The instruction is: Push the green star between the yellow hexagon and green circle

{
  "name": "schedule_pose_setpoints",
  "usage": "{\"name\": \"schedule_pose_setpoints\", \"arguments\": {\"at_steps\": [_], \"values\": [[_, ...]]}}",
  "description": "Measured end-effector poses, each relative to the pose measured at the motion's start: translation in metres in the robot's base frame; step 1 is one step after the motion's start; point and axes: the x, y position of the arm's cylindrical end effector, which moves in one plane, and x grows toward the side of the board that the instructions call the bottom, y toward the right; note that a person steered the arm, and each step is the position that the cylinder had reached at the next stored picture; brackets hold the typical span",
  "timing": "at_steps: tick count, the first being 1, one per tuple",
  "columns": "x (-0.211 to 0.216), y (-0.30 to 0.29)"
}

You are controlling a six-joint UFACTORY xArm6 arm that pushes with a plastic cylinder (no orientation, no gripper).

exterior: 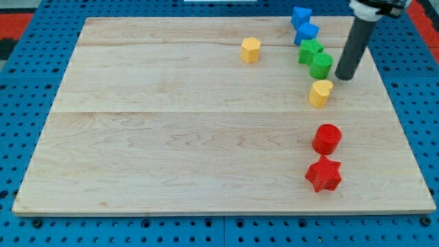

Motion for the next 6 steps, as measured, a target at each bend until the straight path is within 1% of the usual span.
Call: {"name": "schedule_pose_setpoints", "arguments": {"at_steps": [1,2,3,5,6], "values": [[-0.041,0.012],[-0.062,0.010],[-0.063,-0.009],[-0.063,-0.072],[-0.063,-0.073]]}}
